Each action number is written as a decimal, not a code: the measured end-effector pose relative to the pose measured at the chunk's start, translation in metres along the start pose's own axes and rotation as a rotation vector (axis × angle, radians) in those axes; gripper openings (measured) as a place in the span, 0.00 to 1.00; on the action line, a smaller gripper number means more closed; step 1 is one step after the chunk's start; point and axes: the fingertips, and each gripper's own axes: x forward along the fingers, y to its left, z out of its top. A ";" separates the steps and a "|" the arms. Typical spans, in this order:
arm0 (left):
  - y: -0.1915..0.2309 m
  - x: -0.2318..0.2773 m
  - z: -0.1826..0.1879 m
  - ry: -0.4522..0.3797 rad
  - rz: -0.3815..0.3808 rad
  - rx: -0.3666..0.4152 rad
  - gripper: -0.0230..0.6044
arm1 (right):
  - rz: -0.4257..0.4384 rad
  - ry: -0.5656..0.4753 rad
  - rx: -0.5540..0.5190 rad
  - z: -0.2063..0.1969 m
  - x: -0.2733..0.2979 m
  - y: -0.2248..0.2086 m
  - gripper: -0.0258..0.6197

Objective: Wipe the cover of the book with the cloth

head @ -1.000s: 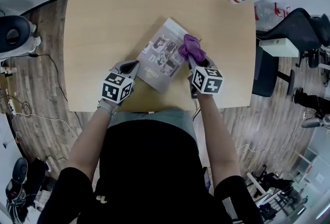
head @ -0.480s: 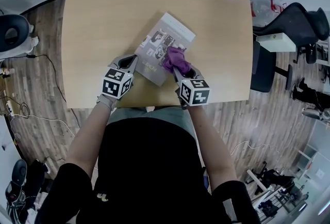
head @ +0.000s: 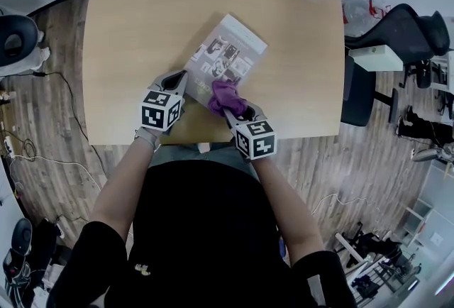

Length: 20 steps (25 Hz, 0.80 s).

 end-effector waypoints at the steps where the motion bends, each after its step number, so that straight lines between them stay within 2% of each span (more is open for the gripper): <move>1: 0.000 0.000 0.000 0.000 0.000 -0.011 0.07 | 0.009 0.013 -0.012 -0.003 0.000 0.004 0.28; 8: 0.001 -0.001 0.000 0.009 -0.102 -0.134 0.07 | 0.040 0.067 -0.094 -0.011 -0.001 0.026 0.28; 16: -0.001 -0.001 0.000 -0.013 -0.100 -0.084 0.07 | 0.077 0.105 -0.145 -0.002 0.009 0.037 0.28; 20: -0.001 -0.002 -0.001 -0.003 -0.085 -0.065 0.07 | 0.078 0.110 -0.130 0.006 0.018 0.040 0.28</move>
